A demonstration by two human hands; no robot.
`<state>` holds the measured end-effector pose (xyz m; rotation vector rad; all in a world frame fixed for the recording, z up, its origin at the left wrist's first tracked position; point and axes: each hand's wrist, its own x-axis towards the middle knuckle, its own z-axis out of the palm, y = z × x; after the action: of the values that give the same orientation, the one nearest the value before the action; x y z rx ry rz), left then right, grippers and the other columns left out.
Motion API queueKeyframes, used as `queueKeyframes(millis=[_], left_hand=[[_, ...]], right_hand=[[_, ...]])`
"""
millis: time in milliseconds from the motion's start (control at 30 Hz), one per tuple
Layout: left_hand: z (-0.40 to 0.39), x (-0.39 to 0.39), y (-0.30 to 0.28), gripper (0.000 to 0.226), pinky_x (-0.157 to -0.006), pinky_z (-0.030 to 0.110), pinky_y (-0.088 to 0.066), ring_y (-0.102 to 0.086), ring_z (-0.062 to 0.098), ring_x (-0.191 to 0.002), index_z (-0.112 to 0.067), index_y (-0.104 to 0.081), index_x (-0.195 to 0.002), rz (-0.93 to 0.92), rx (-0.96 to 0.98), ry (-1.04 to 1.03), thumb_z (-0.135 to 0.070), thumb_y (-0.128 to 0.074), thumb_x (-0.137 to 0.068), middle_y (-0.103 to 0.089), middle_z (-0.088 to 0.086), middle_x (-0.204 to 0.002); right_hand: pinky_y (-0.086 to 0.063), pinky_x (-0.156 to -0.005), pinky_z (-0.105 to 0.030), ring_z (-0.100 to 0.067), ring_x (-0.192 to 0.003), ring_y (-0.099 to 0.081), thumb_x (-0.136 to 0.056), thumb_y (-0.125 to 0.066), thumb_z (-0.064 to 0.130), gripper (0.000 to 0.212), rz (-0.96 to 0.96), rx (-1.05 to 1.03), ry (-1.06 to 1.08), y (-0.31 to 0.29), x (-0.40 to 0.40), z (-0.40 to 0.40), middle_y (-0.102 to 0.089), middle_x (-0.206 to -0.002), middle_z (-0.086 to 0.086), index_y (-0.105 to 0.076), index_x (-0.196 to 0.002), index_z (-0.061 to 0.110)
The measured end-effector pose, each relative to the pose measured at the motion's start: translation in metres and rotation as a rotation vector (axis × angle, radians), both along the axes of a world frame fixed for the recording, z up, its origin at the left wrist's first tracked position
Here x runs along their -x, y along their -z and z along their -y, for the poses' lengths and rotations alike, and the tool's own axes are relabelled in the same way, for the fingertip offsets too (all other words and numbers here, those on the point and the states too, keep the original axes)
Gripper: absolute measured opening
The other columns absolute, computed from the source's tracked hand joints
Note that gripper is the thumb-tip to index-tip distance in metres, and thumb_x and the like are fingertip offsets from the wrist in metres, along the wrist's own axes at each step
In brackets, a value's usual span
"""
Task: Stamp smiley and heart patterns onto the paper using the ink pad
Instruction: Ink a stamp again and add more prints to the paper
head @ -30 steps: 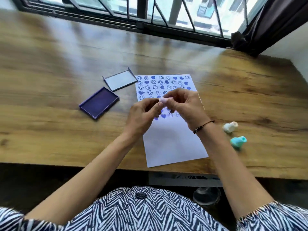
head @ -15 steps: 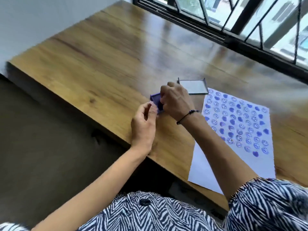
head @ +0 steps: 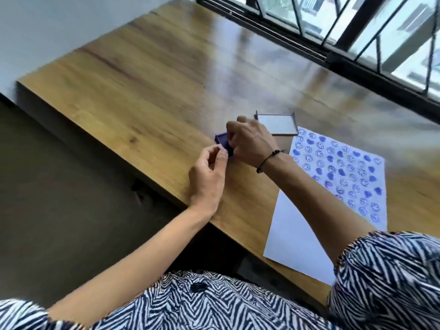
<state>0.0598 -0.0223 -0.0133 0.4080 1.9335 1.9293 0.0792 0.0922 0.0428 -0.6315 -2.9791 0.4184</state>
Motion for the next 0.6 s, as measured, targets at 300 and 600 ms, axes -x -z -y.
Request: queueKeyframes(millis=[300,600], left_hand=[[-0.013,-0.021,-0.016,0.011,-0.076,0.018,-0.048,-0.059,0.004,-0.075,-0.024,-0.061,-0.090,-0.016,-0.072,0.063,-0.030,-0.054,-0.084,-0.064,-0.008,-0.082],[-0.062,-0.123,-0.029,0.023,-0.086,0.039,-0.051,-0.063,0.024,-0.090,-0.012,-0.062,-0.096,-0.019,0.003,0.733,-0.030,-0.054,-0.084,-0.067,0.008,-0.091]], right_hand=[[-0.049,-0.053,-0.022,-0.015,-0.055,-0.055,-0.076,-0.067,0.003,0.009,-0.701,0.755,0.622,-0.001,-0.074,-0.008,-0.064,-0.064,-0.007,-0.068,-0.081,0.010],[-0.054,-0.051,-0.027,-0.008,-0.048,-0.060,-0.078,-0.062,0.002,0.021,-0.838,0.436,1.117,0.004,-0.253,-0.008,-0.066,-0.068,-0.008,-0.063,-0.076,0.022]])
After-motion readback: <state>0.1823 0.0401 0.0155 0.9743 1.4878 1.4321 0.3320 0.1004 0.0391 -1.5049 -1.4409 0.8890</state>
